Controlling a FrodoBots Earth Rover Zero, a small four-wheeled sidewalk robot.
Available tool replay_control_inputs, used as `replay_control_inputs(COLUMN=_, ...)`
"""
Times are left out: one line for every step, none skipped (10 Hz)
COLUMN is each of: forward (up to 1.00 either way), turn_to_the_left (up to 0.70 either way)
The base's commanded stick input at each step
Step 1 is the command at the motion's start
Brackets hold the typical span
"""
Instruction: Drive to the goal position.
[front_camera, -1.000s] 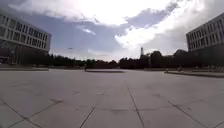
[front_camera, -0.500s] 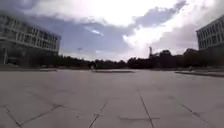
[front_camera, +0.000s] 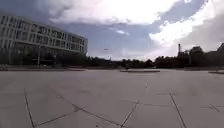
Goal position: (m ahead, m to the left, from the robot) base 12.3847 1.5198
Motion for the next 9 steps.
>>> replay_control_inputs(forward=0.5, turn_to_the_left=0.01)
replay_control_inputs(forward=0.5, turn_to_the_left=0.01)
replay_control_inputs(forward=0.5, turn_to_the_left=0.01)
replay_control_inputs(forward=0.5, turn_to_the_left=0.01)
replay_control_inputs(forward=0.5, turn_to_the_left=0.01)
replay_control_inputs(forward=0.5, turn_to_the_left=0.01)
replay_control_inputs(forward=0.5, turn_to_the_left=0.01)
replay_control_inputs(forward=0.5, turn_to_the_left=0.01)
replay_control_inputs(forward=0.5, turn_to_the_left=0.01)
